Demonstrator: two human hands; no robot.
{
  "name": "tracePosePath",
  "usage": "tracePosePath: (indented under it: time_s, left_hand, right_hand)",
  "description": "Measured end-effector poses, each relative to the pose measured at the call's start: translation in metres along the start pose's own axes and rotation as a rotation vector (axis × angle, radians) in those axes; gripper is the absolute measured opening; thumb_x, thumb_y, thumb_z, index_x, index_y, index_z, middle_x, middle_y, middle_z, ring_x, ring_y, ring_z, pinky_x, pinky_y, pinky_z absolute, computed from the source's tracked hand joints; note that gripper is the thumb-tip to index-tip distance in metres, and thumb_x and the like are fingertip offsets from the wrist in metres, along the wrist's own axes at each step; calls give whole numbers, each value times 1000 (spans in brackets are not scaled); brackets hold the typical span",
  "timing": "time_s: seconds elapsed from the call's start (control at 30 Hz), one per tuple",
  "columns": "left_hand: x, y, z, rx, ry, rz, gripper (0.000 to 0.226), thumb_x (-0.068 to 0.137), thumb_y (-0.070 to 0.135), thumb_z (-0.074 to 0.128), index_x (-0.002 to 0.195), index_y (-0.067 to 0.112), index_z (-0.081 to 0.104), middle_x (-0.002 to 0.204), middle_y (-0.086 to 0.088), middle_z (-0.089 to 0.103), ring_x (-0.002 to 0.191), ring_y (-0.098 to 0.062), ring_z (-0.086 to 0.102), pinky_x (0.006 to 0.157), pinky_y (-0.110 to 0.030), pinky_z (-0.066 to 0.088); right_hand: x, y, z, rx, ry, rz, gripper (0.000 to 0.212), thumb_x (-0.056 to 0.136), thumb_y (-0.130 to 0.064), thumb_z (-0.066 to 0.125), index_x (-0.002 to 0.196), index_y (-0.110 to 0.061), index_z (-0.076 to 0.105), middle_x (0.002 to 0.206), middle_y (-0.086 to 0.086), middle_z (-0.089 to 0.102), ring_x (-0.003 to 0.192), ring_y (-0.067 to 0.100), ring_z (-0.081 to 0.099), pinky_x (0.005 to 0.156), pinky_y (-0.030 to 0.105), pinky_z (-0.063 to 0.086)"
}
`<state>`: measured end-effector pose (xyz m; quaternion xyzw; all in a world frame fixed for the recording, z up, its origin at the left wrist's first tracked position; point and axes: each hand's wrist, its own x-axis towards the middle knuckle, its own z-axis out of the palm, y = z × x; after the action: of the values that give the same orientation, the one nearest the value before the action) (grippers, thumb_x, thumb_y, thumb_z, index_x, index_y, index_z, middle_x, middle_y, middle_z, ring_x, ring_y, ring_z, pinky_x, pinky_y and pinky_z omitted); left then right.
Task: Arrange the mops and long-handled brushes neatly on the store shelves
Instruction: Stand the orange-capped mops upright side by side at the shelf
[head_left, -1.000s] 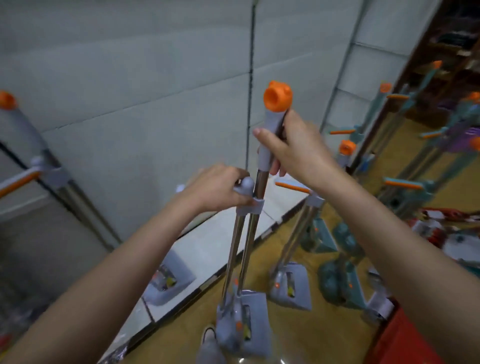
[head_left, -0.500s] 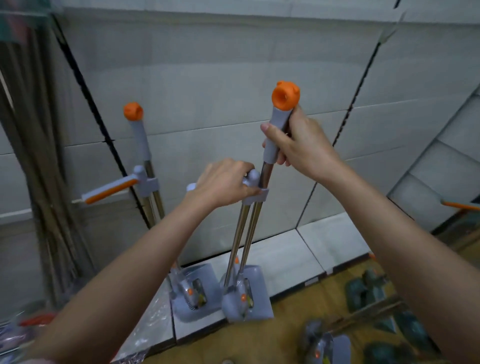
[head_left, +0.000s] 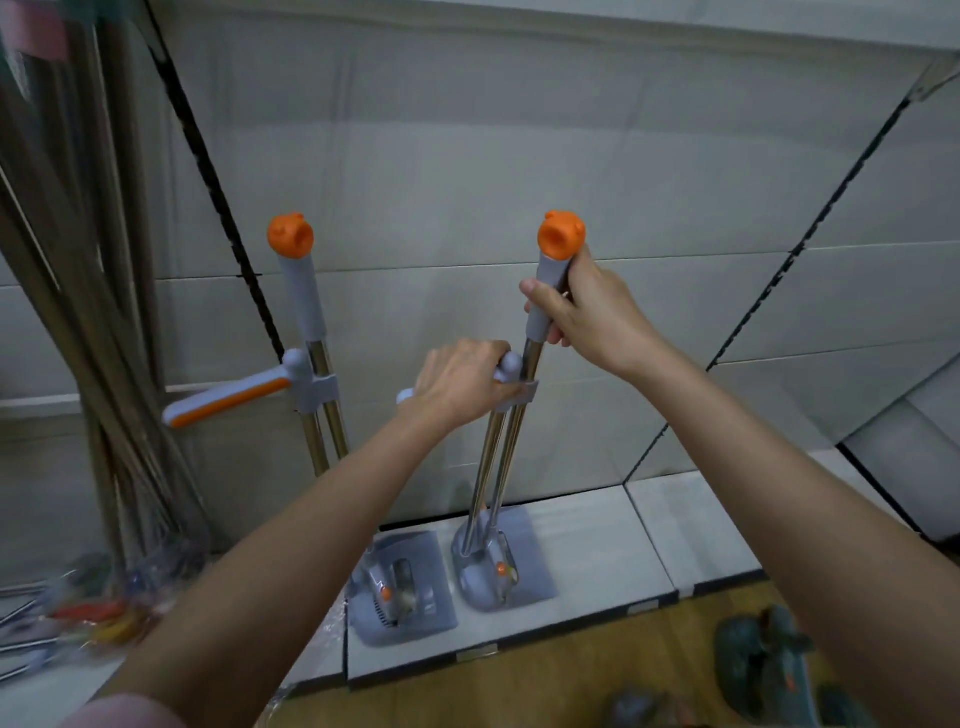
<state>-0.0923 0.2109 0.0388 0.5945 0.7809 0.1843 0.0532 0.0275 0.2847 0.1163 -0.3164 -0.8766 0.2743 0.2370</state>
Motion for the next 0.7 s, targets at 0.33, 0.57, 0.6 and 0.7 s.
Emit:
tracePosePath:
  time_s: [0.33, 0.57, 0.6, 0.7]
  left_hand:
    - [27, -13, 8, -4, -22, -95, 35, 78, 55, 57, 75, 21, 48, 89, -8, 66, 89, -31, 58, 62, -31, 30]
    - [39, -24, -1, 46, -48, -91, 33, 78, 54, 57, 76, 21, 52, 79, 0, 57, 84, -26, 56, 63, -29, 31]
    - [39, -26, -2, 44, -54, -94, 34, 78, 54, 57, 74, 21, 51, 79, 1, 55, 82, -25, 55, 63, -29, 31]
    - [39, -29, -4, 52, -50, -95, 34, 78, 53, 58, 73, 21, 49, 78, 1, 55, 76, -23, 50, 63, -29, 32]
  right_hand:
    - [40, 22, 11, 31, -70, -58, 34, 93, -35, 50, 115, -10, 40, 89, 15, 70, 60, 22, 63, 70, 40, 53]
    - [56, 20, 18, 57, -51, -43, 36, 92, -35, 52, 113, -8, 40, 90, 16, 70, 60, 26, 65, 69, 42, 55]
    - [56, 18, 19, 57, -50, -43, 36, 92, -35, 52, 113, -8, 40, 90, 17, 70, 60, 26, 65, 69, 42, 55]
    - [60, 15, 21, 72, -54, -44, 38, 92, -35, 52, 114, -7, 40, 89, 17, 70, 61, 29, 66, 71, 46, 55]
